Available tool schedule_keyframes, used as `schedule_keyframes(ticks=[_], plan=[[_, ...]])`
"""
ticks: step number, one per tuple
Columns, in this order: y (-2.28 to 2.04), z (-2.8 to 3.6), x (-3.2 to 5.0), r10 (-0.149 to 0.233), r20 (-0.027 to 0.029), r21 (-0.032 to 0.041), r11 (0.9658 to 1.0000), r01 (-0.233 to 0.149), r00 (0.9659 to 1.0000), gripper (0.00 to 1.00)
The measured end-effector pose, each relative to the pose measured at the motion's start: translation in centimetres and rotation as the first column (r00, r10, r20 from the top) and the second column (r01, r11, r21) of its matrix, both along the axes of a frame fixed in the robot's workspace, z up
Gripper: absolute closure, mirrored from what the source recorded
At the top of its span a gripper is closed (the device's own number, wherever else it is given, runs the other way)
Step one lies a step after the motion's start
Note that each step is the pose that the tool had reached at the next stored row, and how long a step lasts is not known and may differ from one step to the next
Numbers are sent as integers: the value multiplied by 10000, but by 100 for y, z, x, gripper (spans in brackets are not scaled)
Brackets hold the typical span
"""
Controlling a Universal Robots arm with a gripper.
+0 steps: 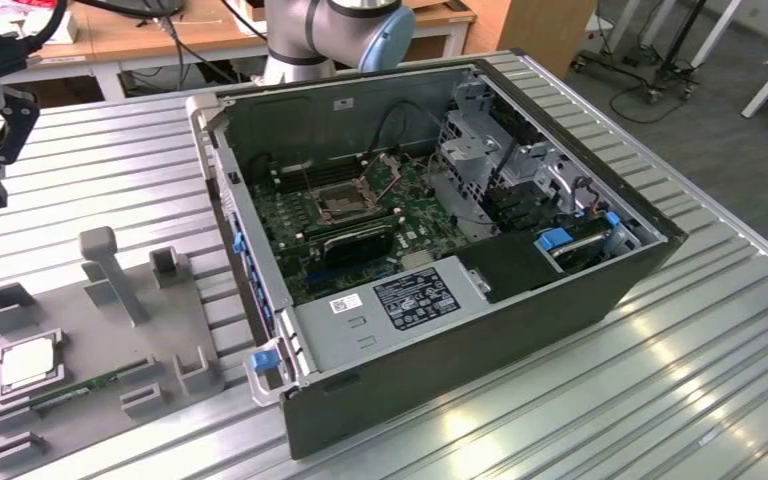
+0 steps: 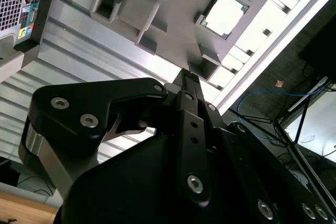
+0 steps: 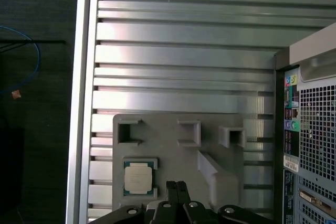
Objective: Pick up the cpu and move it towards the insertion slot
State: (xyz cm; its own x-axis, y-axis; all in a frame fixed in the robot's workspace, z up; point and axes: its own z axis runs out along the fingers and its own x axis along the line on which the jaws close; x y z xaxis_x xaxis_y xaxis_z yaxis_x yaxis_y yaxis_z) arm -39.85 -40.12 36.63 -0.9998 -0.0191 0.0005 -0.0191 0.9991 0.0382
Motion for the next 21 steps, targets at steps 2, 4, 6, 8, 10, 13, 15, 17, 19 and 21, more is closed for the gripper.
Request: schedule_keyframes(ticks=[2,4,6,8,10,13,15,17,19,21], plan=[[1,-1,-14,0,0,0,10000,0,10000,89],[0,-3,-33,0,1,1,10000,0,10000,89],[1,-4,-51,0,0,0,10000,0,10000,89],[0,-6,-71,0,1,1,10000,0,10000,89],[-1,-6,-90,0,0,0,10000,0,10000,89],[-2,-7,-116,0,0,0,10000,0,10000,89],[-2,-9,-133,0,0,0,10000,0,10000,89],[-7,-10,-149,2,0,0,10000,-2,10000,89],[-16,-11,-166,2,0,0,10000,-2,10000,89],[-28,-14,-184,0,1,1,10000,0,10000,89]])
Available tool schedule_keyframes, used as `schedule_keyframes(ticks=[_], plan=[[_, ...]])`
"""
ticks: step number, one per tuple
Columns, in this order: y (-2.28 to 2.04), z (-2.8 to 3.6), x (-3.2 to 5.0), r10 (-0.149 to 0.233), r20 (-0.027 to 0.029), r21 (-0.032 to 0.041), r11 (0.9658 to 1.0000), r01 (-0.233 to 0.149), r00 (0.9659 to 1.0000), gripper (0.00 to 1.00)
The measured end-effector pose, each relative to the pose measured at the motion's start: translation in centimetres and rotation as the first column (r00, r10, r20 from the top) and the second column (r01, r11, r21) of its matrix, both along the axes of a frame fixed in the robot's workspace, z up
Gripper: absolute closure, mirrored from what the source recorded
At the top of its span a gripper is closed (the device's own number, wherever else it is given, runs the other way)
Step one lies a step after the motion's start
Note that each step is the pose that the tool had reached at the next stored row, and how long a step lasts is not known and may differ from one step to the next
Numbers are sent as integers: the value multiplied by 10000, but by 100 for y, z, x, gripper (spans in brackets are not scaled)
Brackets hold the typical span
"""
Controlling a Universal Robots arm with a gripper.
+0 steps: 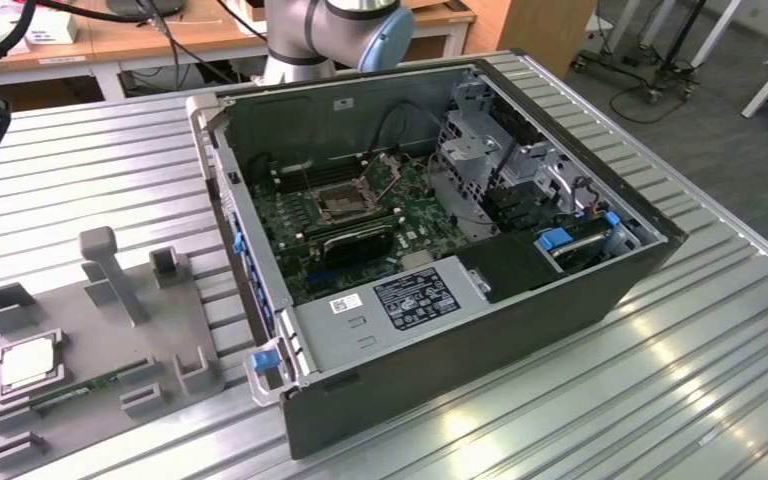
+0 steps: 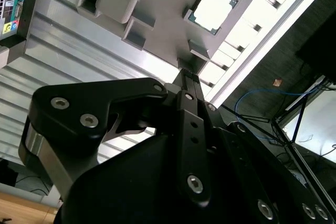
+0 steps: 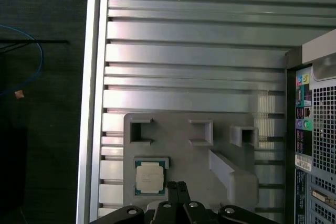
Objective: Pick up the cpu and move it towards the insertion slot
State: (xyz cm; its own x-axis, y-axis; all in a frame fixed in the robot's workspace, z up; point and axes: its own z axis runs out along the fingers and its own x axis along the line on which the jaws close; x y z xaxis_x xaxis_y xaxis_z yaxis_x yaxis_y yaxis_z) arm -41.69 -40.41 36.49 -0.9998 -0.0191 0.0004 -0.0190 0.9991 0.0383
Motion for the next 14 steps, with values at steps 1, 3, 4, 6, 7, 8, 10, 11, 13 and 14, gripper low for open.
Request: schedule_keyframes(ticks=[1,3,4,6,7,8,10,11,13,14], plan=[[-8,-1,-7,0,-1,-1,10000,0,10000,89],[-24,-3,-24,0,0,0,10000,0,10000,89],[-32,-4,-32,0,-1,-1,10000,0,10000,89],[-47,-6,-48,0,-2,-1,10000,0,10000,89],[-55,-8,-56,0,-1,-1,10000,0,10000,89],[-61,-8,-63,1,-2,-1,10000,-1,10000,89],[-69,-10,-73,0,-1,-1,10000,0,10000,89],[-71,-10,-76,0,-1,-1,10000,0,10000,89],[-72,-11,-80,1,-1,-2,10000,-1,10000,89],[-72,-11,-81,1,0,-1,10000,-1,10000,89]])
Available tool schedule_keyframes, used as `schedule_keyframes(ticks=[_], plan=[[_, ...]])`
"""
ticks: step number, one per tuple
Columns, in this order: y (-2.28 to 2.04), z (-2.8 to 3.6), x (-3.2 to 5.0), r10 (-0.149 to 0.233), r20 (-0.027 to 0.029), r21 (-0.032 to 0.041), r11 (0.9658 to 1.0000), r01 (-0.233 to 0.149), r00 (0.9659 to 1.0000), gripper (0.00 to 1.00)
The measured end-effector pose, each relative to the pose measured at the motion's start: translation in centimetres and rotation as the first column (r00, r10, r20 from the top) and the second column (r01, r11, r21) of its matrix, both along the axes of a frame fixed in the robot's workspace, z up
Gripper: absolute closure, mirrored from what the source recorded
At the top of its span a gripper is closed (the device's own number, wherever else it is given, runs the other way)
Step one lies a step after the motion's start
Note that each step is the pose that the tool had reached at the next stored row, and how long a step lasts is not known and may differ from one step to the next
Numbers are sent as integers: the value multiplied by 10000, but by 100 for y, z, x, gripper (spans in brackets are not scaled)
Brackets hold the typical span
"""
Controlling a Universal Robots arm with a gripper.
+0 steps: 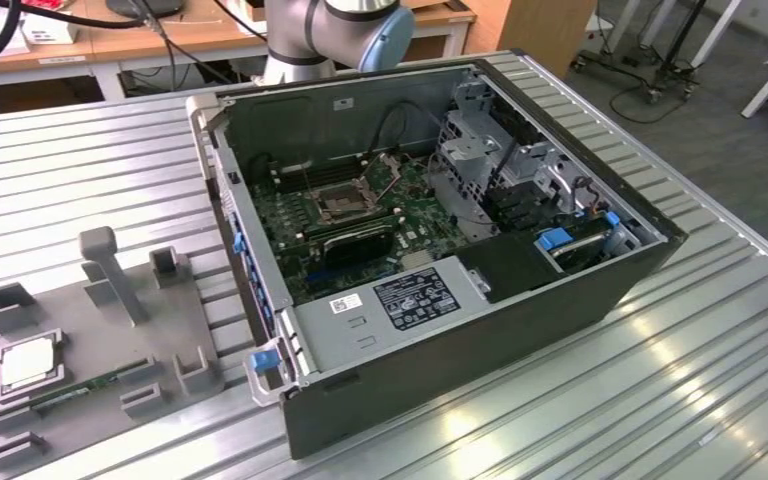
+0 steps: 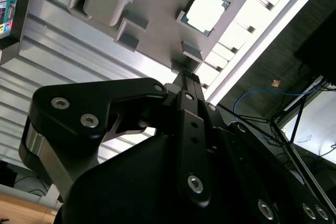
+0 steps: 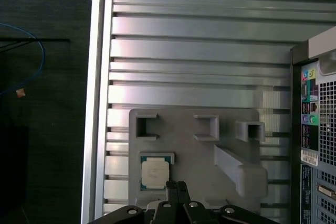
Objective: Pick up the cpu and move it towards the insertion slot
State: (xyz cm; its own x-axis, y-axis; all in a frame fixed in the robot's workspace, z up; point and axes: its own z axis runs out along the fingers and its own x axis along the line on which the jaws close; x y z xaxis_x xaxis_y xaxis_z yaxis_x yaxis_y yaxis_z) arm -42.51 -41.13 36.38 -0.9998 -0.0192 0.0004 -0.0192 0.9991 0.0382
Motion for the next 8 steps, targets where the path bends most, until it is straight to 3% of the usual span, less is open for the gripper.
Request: schedule_keyframes(ticks=[8], plan=[[0,-15,-3,-1,0,0,10000,1,10000,89]])
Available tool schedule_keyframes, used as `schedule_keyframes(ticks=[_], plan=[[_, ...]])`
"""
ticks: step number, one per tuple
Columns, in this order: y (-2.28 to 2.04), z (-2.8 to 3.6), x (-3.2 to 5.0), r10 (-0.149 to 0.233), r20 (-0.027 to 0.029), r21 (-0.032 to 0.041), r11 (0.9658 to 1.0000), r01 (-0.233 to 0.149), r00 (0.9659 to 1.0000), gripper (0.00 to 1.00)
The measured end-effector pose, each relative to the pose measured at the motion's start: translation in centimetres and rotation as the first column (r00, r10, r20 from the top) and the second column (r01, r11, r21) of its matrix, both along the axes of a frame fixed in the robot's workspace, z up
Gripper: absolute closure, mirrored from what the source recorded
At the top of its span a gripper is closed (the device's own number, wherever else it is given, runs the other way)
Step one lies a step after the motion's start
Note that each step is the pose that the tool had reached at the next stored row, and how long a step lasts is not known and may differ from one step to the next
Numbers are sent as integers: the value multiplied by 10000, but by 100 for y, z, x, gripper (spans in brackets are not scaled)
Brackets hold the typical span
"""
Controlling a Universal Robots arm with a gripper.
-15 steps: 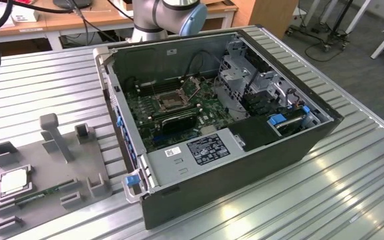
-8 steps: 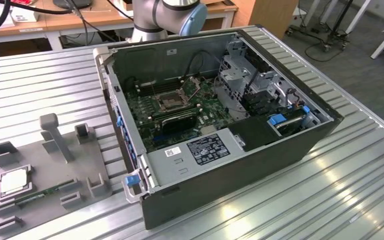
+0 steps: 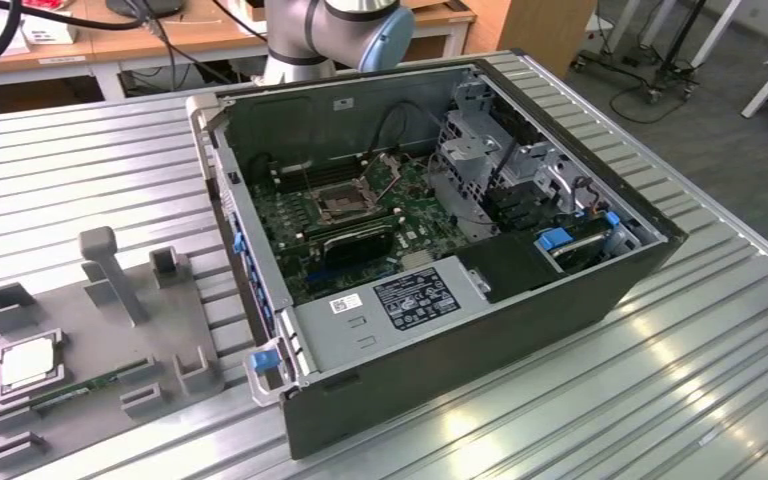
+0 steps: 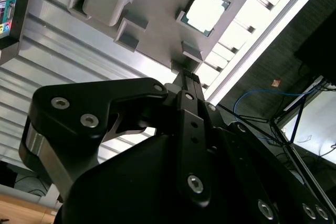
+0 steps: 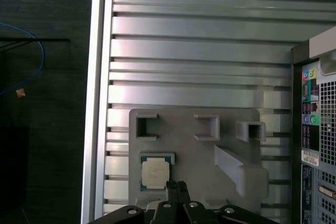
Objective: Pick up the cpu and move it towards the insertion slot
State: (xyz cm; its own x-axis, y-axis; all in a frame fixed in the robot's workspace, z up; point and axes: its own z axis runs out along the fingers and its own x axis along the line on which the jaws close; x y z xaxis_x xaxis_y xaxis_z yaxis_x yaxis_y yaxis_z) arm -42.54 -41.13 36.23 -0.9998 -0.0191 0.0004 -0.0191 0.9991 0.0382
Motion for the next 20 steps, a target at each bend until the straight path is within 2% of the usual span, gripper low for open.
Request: schedule_keyframes(ticks=[9,20], plan=[[0,-58,0,0,-1,-1,10000,0,10000,89],[-15,-63,0,1,-1,-1,10000,-1,10000,89]])
